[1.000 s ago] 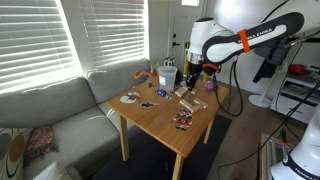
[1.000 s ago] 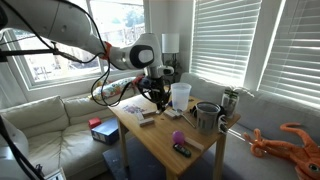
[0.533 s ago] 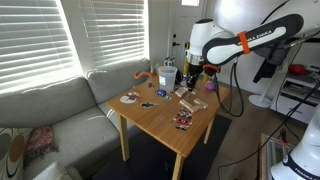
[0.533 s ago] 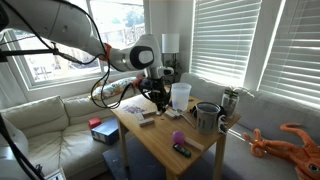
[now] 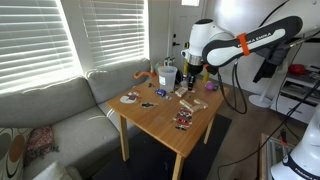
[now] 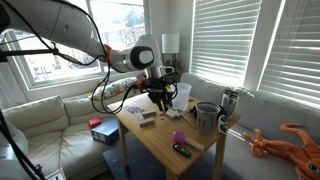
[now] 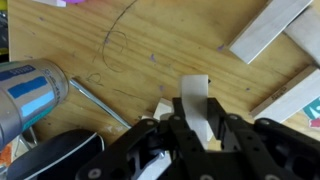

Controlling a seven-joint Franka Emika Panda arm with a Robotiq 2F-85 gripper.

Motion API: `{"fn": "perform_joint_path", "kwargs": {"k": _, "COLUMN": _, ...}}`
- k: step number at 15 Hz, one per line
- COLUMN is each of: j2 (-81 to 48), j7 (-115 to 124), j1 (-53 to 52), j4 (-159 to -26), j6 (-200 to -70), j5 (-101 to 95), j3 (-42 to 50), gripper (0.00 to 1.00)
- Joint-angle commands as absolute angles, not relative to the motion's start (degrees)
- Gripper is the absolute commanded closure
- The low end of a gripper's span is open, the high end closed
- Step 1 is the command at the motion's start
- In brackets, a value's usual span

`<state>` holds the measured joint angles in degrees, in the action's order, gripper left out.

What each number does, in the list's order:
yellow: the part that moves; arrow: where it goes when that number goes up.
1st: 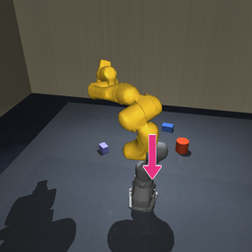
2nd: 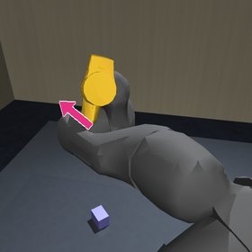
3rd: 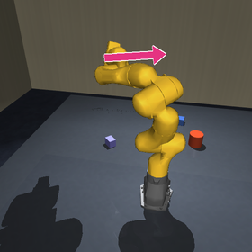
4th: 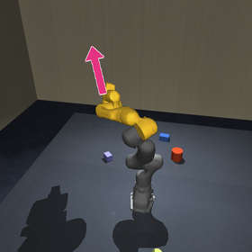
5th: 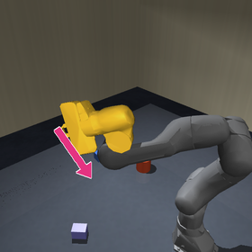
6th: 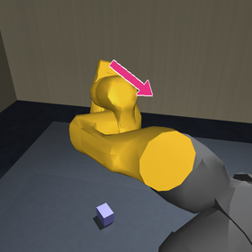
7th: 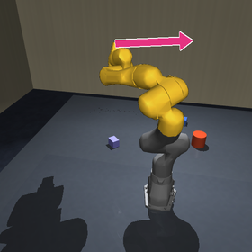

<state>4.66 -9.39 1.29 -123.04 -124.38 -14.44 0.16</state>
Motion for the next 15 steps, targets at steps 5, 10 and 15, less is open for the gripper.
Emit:
{"fn": "perform_joint_path", "kwargs": {"k": 5, "j2": 3.8, "j7": -22.7, "j1": 0.4, "j4": -123.4, "j6": -127.4, "j5": -11.3, "j3": 0.6, "gripper": 0.93}}
{"fn": "perform_joint_path", "kwargs": {"k": 10, "j2": 3.2, "j7": -27.0, "j1": 0.3, "j4": -123.4, "j6": -126.3, "j5": -10.5, "j3": 0.5, "gripper": 0.93}}
{"fn": "perform_joint_path", "kwargs": {"k": 15, "j2": 1.7, "j7": -32.3, "j1": 0.0, "j4": -122.6, "j6": -125.0, "j5": -8.5, "j3": 0.2, "gripper": 0.93}}
